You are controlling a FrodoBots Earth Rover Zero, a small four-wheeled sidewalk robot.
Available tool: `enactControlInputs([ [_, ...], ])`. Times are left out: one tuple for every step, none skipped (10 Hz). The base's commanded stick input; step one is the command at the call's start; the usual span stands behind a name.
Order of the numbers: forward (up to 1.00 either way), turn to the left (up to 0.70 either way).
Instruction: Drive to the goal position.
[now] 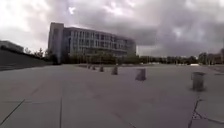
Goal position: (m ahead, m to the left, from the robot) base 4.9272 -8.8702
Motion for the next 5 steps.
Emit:
enactControlInputs([
  [0.7,0.0],
  [0.7,-0.07],
  [0.7,-0.14],
  [0.7,-0.14],
  [0.7,-0.14],
])
